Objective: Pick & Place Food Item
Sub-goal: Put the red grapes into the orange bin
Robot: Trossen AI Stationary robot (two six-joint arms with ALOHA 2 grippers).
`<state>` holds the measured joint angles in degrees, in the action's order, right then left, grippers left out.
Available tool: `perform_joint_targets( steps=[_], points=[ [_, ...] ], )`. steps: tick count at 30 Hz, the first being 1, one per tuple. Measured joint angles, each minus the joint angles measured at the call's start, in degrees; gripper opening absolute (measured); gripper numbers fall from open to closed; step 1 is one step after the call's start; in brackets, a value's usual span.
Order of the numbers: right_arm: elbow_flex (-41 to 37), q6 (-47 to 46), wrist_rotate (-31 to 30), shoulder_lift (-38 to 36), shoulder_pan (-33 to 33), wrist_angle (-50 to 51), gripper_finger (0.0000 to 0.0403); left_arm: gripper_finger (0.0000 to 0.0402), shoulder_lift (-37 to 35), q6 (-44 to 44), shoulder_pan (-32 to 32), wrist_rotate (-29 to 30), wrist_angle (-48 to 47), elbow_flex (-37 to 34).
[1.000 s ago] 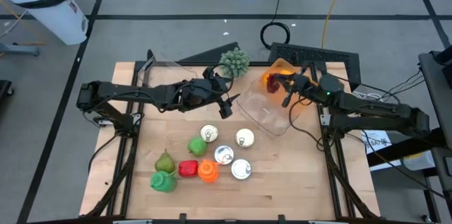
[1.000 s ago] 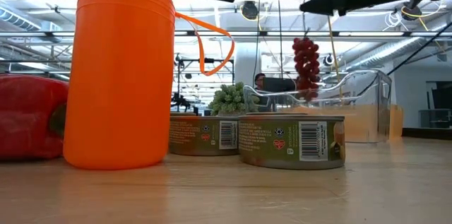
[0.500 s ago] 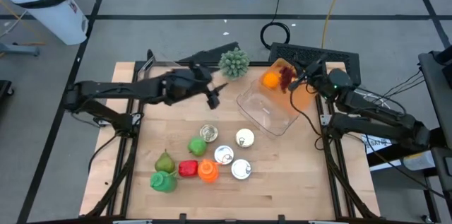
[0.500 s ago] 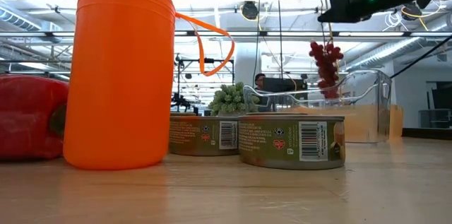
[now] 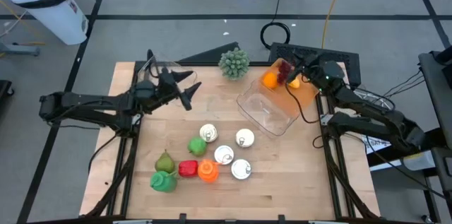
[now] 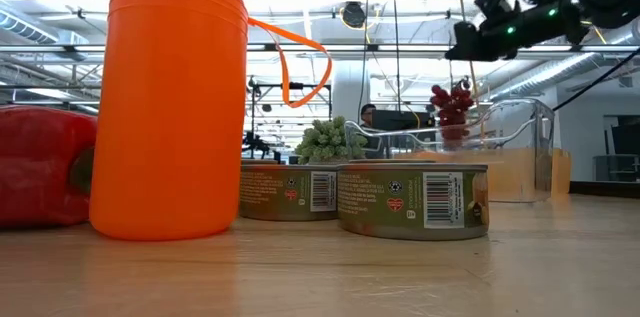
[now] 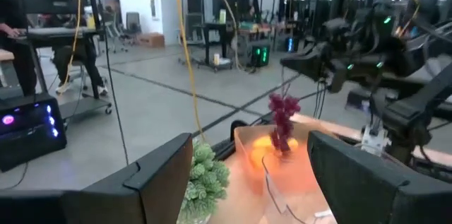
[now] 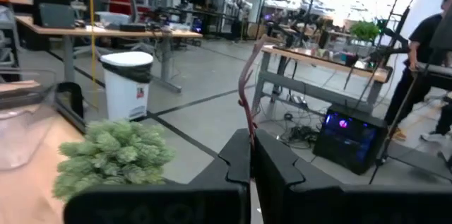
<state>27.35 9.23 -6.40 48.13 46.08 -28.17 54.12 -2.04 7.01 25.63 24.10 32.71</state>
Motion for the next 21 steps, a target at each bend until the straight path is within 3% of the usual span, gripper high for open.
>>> perform_joint_targets(
  steps=[10, 15, 21],
  points=[
    [0.0, 0.4, 1.9, 12.7, 3.3, -9.9, 0.0000, 0.0294, -1.8, -0.3, 0.3, 0.3, 3.0, -2.2],
    [0.0, 0.0, 1.8, 12.9, 4.0, -15.0, 0.0000, 0.0294, -1.8, -0.7, 0.3, 0.3, 3.0, -2.2],
    [0.0, -3.7, 3.8, 11.7, 4.0, -11.9, 0.0000, 0.0294, -1.8, -0.7, 0.3, 0.3, 3.0, -2.2]
  ],
)
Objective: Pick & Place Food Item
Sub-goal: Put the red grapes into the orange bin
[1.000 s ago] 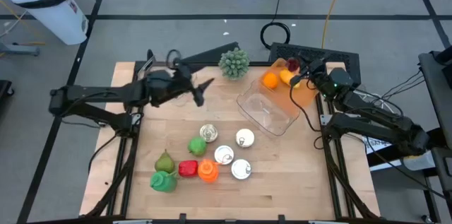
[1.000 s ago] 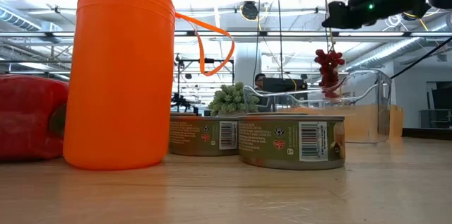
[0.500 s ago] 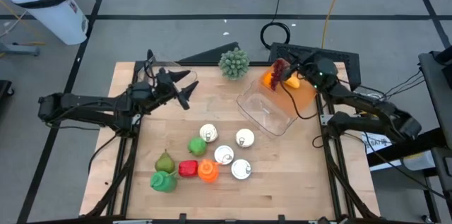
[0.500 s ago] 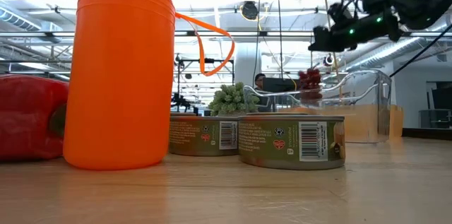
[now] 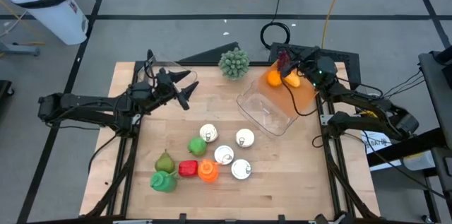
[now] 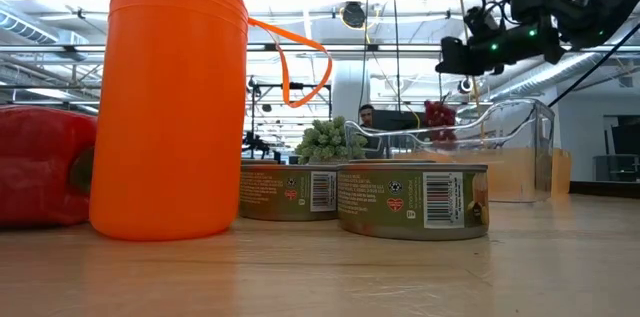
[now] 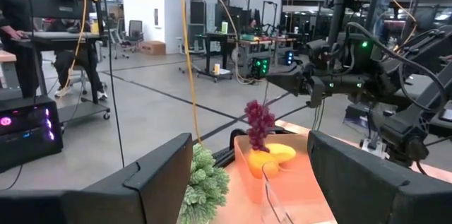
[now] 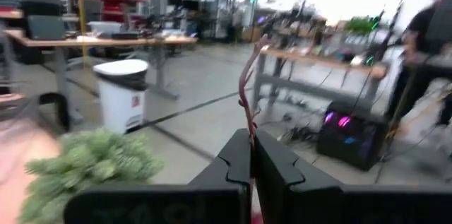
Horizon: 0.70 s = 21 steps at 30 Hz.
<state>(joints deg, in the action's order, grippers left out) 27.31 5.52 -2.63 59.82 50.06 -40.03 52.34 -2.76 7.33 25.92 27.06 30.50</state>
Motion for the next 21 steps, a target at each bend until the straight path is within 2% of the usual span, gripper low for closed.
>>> perform_joint_targets(
  steps=[4, 11, 17, 21],
  points=[
    [0.0, -3.5, 5.8, -0.1, -0.8, 2.4, 0.0000, 0.0294, 0.0, 0.0, 0.0, 0.0, 0.0, 0.0],
    [0.0, -2.9, 5.5, -0.1, -2.1, 5.2, 0.0000, 0.0294, 0.0, 0.0, 0.0, 0.0, -0.4, 0.0],
    [0.0, -1.3, -2.9, -0.1, -2.1, 13.0, 0.0000, 0.0294, 0.0, -0.4, 0.0, 0.0, -0.4, 0.0],
    [0.0, -1.4, -5.1, -0.1, -2.1, 16.7, 0.0000, 0.0294, 0.0, -0.6, 0.0, 0.0, -0.4, 0.0]
  ],
)
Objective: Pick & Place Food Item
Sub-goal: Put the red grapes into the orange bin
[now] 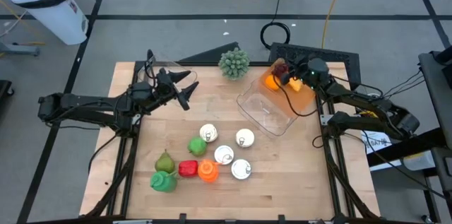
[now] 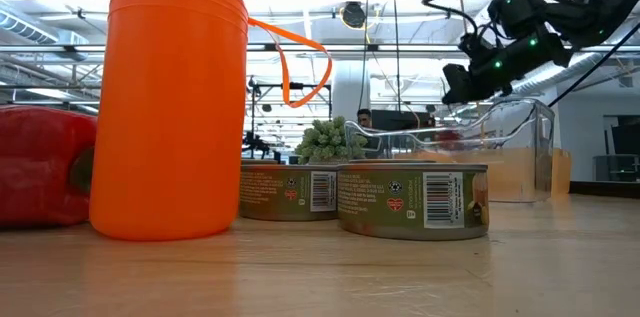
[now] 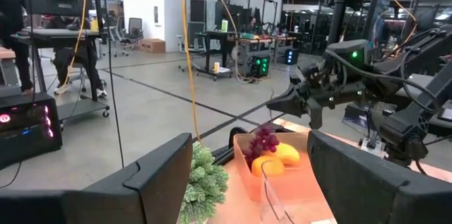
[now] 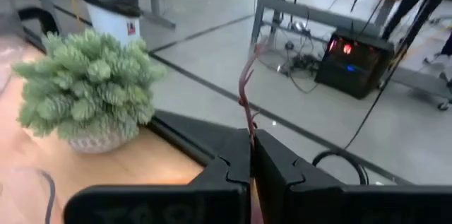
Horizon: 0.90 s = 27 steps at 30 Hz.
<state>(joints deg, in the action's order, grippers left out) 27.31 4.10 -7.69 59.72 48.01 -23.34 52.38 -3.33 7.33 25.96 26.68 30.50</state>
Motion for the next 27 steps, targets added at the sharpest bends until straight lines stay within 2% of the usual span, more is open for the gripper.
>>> perform_joint_targets(
  steps=[11, 20, 27],
  points=[
    [0.0, -0.3, 0.2, 0.5, 0.0, 2.7, 0.0000, 0.0294, 0.0, 0.0, 0.0, 0.0, 0.0, 0.0],
    [-5.4, 0.2, 0.2, 6.8, 0.8, -11.4, 0.0000, 0.0294, 0.0, -0.2, 0.0, 0.0, 0.0, 0.0],
    [-6.1, 1.9, 0.1, 13.6, 0.8, -19.7, 0.0002, 0.0294, 0.1, -0.2, 0.0, 0.0, 0.1, 0.0]
  ],
)
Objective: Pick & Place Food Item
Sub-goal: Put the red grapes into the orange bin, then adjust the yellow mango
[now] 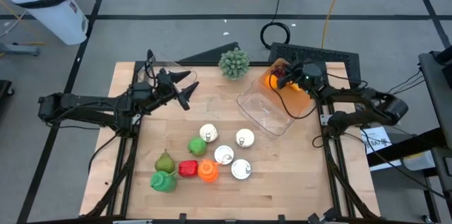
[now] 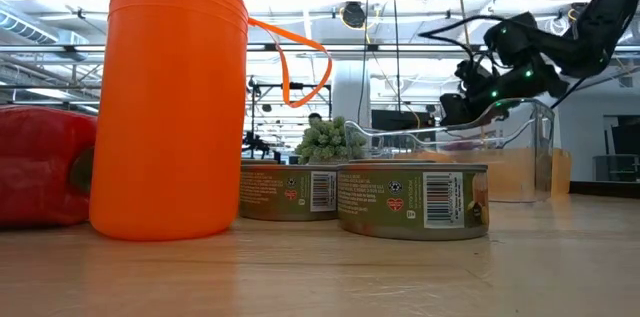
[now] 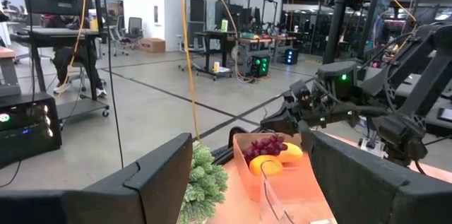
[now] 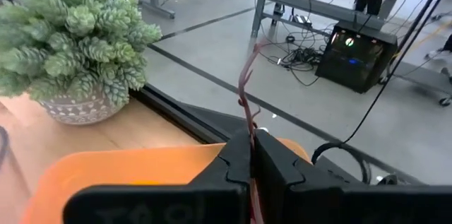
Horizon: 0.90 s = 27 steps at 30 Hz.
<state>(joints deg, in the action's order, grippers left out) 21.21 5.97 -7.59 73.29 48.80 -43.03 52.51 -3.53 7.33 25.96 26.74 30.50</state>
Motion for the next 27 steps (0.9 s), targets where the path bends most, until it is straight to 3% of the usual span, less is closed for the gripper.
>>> perform_joint_targets(
  steps=[4, 12, 19, 24, 27],
  points=[
    [0.0, 1.8, -0.1, 2.3, 0.0, -4.2, 0.0034, 0.0294, 0.0, 0.0, 0.0, 0.0, 0.0, 0.0],
    [0.0, 2.0, -0.1, 1.9, 0.0, -4.2, 0.0159, 0.0294, 0.0, 0.0, 0.0, 0.0, -0.1, 0.0],
    [0.0, 0.4, 0.3, -7.2, -4.4, -0.5, 0.0227, 0.0294, 0.0, -0.1, 0.0, 0.0, 0.0, 0.0],
    [0.0, 0.9, 0.8, -16.8, -10.6, 6.3, 0.0239, 0.0294, 0.0, -2.0, 0.0, -0.2, 0.0, 0.0],
    [0.0, 0.5, 4.7, -21.9, -14.2, 13.7, 0.0239, 0.0294, 0.0, -2.0, 0.0, -0.2, -0.1, 0.0]
  ],
)
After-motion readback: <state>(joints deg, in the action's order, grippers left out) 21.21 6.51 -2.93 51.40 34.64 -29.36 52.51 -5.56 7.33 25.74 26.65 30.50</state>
